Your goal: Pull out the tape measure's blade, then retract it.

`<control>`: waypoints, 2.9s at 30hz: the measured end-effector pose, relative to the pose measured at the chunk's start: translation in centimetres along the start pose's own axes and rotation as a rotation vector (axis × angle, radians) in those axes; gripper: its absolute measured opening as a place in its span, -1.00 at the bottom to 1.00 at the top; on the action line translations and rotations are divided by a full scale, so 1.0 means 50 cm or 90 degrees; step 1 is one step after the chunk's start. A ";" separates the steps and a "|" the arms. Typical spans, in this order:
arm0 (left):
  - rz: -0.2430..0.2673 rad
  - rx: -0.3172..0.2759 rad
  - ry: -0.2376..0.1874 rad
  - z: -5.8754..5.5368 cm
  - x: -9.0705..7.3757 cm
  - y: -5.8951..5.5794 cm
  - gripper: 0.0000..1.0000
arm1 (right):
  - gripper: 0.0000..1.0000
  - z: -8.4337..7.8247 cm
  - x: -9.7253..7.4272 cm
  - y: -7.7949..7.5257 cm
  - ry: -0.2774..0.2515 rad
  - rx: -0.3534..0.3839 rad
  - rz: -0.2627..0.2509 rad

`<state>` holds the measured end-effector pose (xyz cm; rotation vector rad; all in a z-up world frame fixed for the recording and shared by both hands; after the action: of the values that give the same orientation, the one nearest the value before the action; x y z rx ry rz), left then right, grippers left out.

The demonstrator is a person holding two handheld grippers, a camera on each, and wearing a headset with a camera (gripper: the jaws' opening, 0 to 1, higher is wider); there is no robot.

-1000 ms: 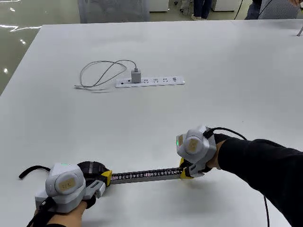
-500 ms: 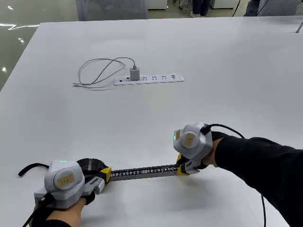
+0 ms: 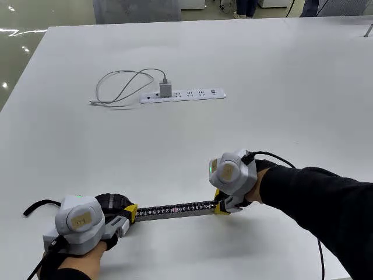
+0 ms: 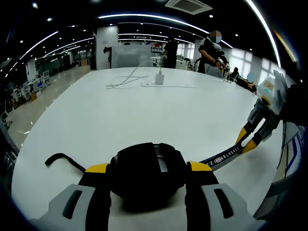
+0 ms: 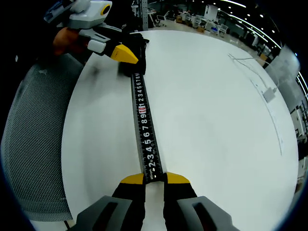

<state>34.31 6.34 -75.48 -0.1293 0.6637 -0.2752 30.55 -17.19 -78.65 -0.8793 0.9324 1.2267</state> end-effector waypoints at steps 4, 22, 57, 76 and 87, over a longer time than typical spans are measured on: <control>0.000 0.000 0.000 0.000 0.000 0.000 0.15 | -0.81 0.004 0.002 0.002 0.006 -0.011 0.000; -0.002 0.000 0.009 -0.001 0.002 0.000 0.15 | -0.81 0.015 0.008 0.002 0.019 -0.017 0.003; -0.020 -0.009 0.005 0.000 0.000 0.002 0.13 | -0.80 0.036 0.017 0.000 -0.021 -0.009 0.000; -0.021 -0.013 0.004 0.002 0.000 0.003 0.13 | -0.81 0.053 0.024 -0.002 -0.039 -0.033 0.000; -0.021 -0.015 0.005 0.002 -0.001 0.003 0.13 | -0.81 0.061 0.028 -0.004 -0.036 -0.034 0.002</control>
<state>34.38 6.51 -75.41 -0.1618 0.6725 -0.2996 31.21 -13.87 -78.81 -0.8812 0.8597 1.2778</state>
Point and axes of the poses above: the centre of the closed fingertips' face, and the gripper's own axes: x roughly forward along the fingers, y roughly to its left, z roughly out of its top, the point moved 2 cm from there along -x, roughly backward along the fingers, and after that the axes turned 11 degrees about -x, right-handed, at the moved point
